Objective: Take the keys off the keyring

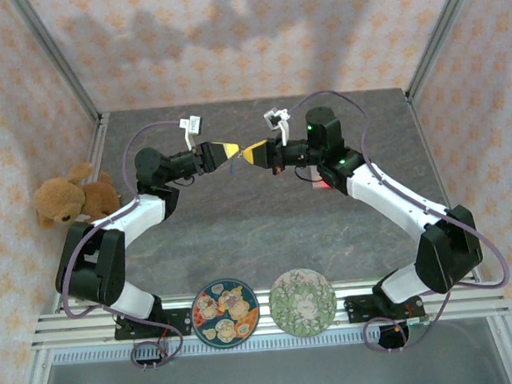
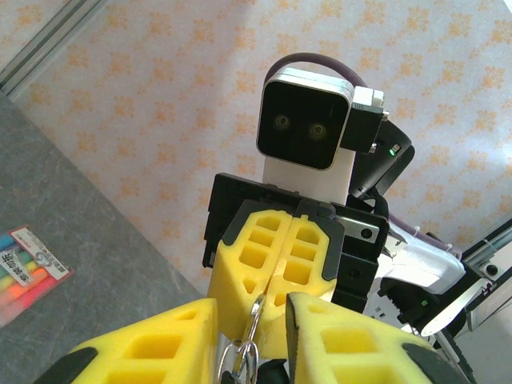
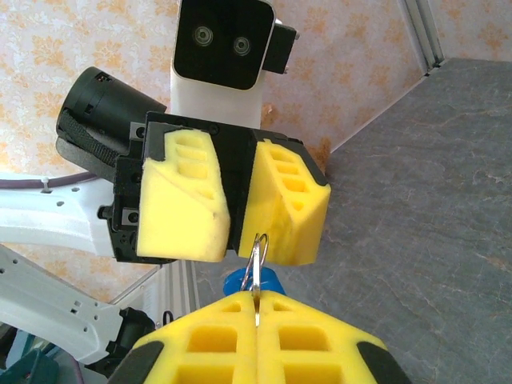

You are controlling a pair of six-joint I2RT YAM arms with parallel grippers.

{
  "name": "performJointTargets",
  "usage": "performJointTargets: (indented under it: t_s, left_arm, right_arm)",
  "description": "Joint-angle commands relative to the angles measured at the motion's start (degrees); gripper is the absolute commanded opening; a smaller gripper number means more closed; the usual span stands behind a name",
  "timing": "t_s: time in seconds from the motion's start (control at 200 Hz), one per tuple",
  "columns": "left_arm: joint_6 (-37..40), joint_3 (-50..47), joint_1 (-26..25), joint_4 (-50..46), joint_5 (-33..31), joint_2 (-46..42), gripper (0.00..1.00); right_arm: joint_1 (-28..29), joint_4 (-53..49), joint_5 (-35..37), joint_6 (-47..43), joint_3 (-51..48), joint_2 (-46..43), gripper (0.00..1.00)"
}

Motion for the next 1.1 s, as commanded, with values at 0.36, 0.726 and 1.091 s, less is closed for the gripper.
performJointTargets:
  t_s: [0.36, 0.726, 1.091]
  left_arm:
    - [-1.96, 0.79, 1.10, 5.23, 0.99, -0.28, 0.00]
    - [-8.16, 1.03, 2.18, 12.39, -1.38, 1.40, 0.00]
    - [-8.34, 0.67, 2.89, 12.38, -3.08, 0.36, 0.00]
  right_arm:
    - [-0.65, 0.63, 0.34, -0.58, 1.73, -1.01, 0.00]
    - [0.65, 7.36, 5.48, -3.69, -5.06, -5.43, 0.00]
    - [3.43, 21.88, 10.91, -1.94, -13.45, -7.86, 0.00]
